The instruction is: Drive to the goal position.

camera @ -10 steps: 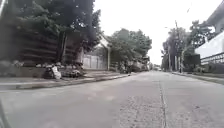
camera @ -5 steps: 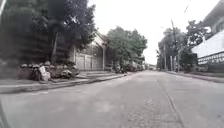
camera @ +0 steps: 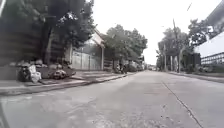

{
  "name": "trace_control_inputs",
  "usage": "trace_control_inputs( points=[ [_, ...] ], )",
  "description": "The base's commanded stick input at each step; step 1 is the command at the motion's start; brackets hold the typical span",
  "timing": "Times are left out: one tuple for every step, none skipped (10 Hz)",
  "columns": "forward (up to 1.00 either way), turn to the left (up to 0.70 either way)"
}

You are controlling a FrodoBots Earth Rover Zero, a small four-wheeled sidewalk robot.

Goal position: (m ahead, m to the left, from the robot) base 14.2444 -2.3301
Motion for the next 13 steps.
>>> trace_control_inputs(
  points=[
    [1.0,0.0],
    [1.0,0.0],
    [1.0,0.0],
    [1.0,-0.02],
    [1.0,-0.34],
    [1.0,-0.39],
    [1.0,-0.39],
    [1.0,-0.38],
    [1.0,-0.3],
    [1.0,-0.1],
    [1.0,0.0],
    [1.0,0.0],
    [1.0,0.0]
  ],
)
